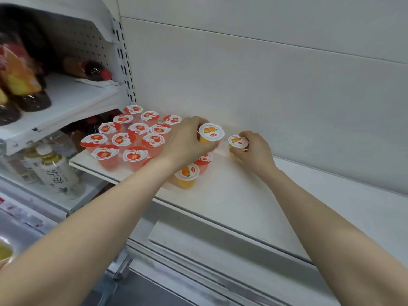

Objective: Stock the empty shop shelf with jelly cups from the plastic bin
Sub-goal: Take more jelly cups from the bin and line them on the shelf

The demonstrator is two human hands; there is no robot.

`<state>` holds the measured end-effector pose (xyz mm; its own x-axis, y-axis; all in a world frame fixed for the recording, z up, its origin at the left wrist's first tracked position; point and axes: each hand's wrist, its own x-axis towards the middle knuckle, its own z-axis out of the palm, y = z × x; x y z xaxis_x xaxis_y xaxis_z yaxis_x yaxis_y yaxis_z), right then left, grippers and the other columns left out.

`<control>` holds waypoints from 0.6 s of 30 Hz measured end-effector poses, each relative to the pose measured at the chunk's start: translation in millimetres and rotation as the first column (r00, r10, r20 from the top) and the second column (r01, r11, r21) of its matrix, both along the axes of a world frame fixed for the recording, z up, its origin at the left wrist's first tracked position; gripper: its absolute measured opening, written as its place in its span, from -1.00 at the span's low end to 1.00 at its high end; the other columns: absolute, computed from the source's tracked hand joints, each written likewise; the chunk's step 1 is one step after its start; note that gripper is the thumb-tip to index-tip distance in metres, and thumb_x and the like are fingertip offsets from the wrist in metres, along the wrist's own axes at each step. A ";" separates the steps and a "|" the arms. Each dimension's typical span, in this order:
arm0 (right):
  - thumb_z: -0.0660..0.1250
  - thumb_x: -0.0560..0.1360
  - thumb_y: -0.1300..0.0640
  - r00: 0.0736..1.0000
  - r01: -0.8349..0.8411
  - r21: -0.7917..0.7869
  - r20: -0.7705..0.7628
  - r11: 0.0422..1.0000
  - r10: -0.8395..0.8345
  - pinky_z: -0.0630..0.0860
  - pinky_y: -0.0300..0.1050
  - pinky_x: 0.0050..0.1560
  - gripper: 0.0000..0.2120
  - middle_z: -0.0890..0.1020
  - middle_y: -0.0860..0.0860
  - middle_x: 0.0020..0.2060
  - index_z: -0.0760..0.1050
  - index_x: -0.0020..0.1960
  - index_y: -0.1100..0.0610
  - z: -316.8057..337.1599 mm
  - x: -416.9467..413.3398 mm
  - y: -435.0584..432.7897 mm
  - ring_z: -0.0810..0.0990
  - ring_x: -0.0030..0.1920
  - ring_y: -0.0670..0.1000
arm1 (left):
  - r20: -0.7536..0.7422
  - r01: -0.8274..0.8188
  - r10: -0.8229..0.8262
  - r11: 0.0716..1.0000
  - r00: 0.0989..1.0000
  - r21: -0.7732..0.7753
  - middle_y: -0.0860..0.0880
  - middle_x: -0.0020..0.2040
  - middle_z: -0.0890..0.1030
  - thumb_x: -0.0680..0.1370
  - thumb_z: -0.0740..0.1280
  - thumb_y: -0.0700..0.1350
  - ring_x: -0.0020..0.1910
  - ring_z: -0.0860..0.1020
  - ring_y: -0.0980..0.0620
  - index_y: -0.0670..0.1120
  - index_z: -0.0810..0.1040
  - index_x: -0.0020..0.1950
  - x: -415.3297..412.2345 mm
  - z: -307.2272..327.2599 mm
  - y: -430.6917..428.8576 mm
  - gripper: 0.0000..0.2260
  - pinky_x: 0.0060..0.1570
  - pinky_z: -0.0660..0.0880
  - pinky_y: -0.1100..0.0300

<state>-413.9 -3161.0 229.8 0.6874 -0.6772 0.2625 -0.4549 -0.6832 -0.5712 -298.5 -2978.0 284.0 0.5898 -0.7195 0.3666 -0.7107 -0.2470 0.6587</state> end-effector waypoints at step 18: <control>0.33 0.51 0.17 0.962 -0.226 -0.263 -0.213 0.938 0.172 0.37 -0.09 0.19 -0.46 0.41 0.10 0.34 0.32 0.47 0.16 15.5 -33.8 -21.3 0.47 0.26 0.13 | 0.481 -0.005 -0.141 0.957 0.865 0.289 0.03 -0.04 0.63 0.35 0.28 0.31 -0.01 0.48 -0.05 -0.02 0.59 0.05 -18.0 -15.9 -44.4 -0.52 -0.09 0.42 0.10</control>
